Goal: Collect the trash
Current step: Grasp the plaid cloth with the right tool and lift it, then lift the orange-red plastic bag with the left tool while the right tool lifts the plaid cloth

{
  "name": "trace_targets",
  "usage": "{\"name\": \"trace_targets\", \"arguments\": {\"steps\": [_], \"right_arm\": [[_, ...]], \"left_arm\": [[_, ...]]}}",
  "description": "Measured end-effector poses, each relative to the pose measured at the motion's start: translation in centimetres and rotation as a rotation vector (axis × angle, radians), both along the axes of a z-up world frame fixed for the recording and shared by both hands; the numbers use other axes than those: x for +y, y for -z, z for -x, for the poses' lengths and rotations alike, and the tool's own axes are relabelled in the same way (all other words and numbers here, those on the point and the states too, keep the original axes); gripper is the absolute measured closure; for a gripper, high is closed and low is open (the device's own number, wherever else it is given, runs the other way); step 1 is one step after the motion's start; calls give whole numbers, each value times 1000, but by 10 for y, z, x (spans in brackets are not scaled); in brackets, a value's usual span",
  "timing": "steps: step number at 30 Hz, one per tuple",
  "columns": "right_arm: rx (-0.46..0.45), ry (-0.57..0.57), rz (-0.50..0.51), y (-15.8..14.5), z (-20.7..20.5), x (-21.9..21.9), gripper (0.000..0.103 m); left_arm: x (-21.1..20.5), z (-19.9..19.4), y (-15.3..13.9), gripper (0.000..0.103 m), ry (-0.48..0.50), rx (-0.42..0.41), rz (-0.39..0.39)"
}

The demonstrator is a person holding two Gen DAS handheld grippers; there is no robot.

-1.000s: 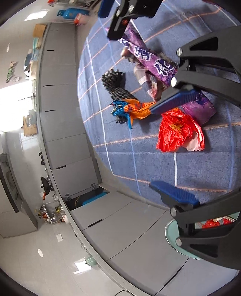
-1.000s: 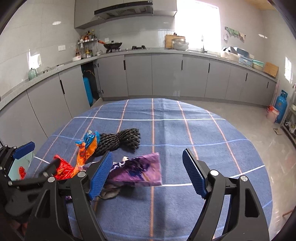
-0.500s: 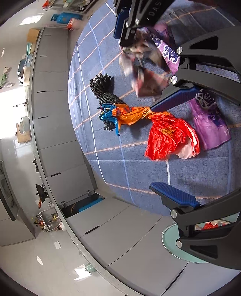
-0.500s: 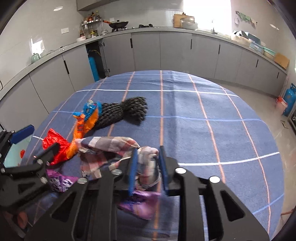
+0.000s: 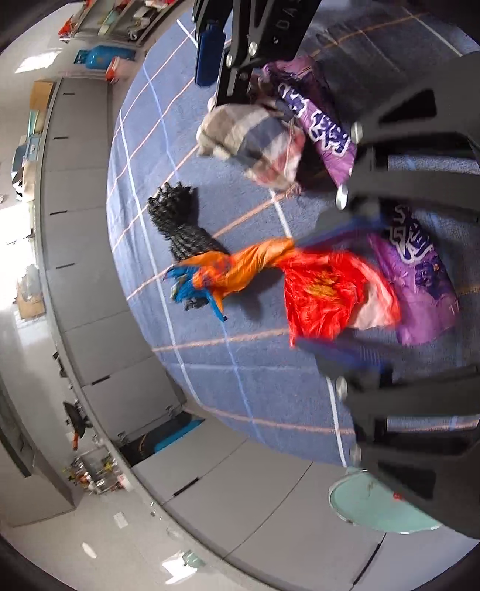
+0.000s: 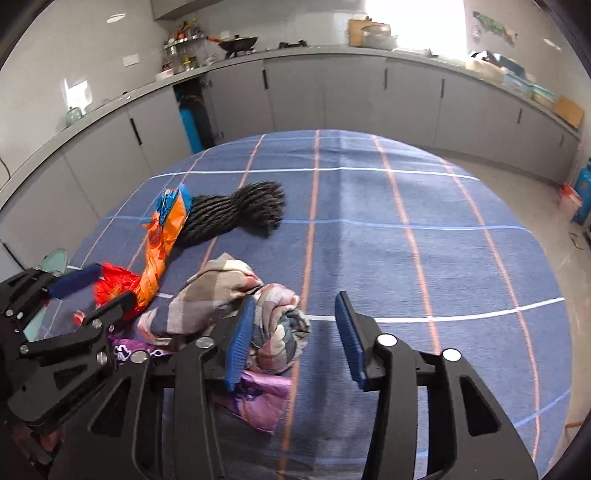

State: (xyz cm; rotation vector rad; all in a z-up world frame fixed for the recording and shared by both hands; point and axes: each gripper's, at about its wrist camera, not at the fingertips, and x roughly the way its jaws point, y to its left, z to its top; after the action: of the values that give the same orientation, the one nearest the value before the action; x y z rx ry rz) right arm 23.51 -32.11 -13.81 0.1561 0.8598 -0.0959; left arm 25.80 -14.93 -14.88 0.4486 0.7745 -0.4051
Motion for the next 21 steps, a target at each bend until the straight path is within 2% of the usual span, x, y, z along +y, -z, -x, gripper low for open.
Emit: {"name": "trace_targets", "arguments": {"steps": [1,2,4,7,13,21], "right_arm": [[0,-10,6,0,-1,2,85],[-7,-15,17,-2,0,4,86],[-18,-18,10,-4,3,6,90],[-46,-7,11,-10,8,6,91],[-108,18,12,-31,18,-2,92],[-180,37,17,-56,29,-5,92]], "left_arm": [[0,0,0,72,9,4,8],[0,0,0,94,16,9,13],[0,1,-1,94,16,9,20],[5,6,-7,96,22,-13,38],[21,19,-35,98,11,-82,87],[52,28,-60,98,-81,-159,100]]}}
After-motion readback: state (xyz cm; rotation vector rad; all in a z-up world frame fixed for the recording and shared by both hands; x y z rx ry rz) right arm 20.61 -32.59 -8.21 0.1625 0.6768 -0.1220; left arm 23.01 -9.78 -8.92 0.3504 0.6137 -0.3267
